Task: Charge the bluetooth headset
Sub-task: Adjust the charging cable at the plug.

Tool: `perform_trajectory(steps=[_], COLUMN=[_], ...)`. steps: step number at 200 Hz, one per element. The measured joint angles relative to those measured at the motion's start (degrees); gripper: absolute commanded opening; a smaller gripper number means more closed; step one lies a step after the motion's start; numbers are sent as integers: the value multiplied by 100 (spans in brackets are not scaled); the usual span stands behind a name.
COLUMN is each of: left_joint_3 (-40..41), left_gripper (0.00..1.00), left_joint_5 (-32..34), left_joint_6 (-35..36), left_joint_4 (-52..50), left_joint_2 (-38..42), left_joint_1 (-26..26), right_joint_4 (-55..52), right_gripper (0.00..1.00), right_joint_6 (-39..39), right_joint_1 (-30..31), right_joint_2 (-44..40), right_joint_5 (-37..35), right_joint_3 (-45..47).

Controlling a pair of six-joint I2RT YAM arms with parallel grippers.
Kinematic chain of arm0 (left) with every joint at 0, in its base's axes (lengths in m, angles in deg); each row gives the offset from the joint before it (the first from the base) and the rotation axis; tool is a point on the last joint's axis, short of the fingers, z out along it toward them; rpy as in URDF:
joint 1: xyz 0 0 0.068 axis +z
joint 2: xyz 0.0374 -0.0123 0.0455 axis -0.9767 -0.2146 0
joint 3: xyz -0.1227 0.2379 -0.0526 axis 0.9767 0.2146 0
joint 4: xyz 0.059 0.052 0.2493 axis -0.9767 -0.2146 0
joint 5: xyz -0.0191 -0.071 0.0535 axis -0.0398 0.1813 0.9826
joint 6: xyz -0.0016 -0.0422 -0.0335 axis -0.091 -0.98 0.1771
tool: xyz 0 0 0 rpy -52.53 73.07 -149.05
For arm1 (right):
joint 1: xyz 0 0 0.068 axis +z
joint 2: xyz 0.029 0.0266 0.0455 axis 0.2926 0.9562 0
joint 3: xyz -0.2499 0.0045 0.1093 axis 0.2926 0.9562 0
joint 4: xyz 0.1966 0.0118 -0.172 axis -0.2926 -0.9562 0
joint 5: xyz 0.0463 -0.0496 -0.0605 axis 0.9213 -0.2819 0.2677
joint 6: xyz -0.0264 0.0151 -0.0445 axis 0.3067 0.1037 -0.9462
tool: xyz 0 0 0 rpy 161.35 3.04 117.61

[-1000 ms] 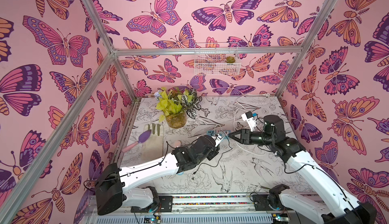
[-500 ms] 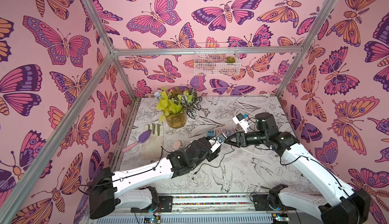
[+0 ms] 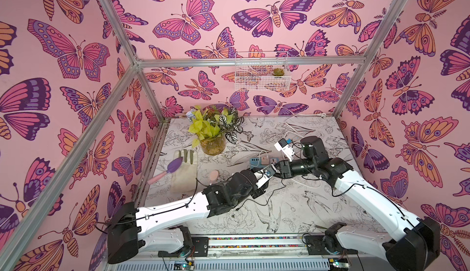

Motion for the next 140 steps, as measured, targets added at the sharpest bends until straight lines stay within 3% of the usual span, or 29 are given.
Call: perform_trajectory(steps=[45,79,96,140], left_joint_3=[0,0,7,278], left_gripper=[21,58,69,73], left_joint_5=[9,31,116,293], left_joint_6=[-70,-87,-151,-481], left_joint_4=[17,17,17,-70], left_joint_2=[4,4,4,343], left_joint_1=[-9,-9,-31,-31], right_joint_4=[11,9,-15,-37], right_gripper=[17,9,7,7], right_joint_6=[-271,-306,-260,-140], right_joint_1=[0,0,11,4], right_joint_2=[0,2,2,-50], right_joint_5=[-92,-114,-151,-496], right_joint_3=[0,0,0,0])
